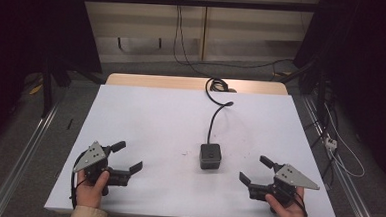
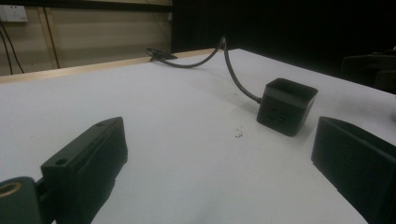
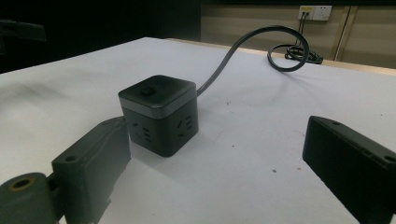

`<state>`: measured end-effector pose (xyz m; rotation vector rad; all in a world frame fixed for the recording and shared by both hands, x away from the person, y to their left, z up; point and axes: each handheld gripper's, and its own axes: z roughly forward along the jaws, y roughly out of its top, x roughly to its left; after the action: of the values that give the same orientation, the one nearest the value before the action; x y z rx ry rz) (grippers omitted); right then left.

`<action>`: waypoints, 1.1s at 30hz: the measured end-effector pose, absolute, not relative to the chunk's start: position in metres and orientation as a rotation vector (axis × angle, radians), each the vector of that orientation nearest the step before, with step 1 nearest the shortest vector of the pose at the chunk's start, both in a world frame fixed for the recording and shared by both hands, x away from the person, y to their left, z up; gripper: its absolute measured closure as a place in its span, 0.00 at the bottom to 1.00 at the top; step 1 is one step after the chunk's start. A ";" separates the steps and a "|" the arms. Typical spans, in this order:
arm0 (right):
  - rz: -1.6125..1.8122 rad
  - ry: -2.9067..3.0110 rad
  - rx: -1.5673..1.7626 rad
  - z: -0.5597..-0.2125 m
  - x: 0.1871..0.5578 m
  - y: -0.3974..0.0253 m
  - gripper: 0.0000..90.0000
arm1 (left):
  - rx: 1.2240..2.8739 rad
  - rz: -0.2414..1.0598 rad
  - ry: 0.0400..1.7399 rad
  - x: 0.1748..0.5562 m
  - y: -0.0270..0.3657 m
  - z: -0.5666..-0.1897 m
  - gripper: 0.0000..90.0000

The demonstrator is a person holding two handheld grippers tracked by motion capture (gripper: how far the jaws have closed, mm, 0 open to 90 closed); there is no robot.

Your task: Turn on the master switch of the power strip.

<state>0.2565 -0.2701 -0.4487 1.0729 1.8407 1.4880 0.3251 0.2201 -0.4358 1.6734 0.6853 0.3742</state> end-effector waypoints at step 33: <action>1.467 1.866 1.079 -0.448 0.273 -0.257 0.09 | 1.671 0.378 0.657 0.328 0.219 -0.434 0.04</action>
<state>0.2728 -0.2568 -0.4477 1.0786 1.8656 1.4671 0.3282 0.2192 -0.4340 1.6712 0.6575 0.3784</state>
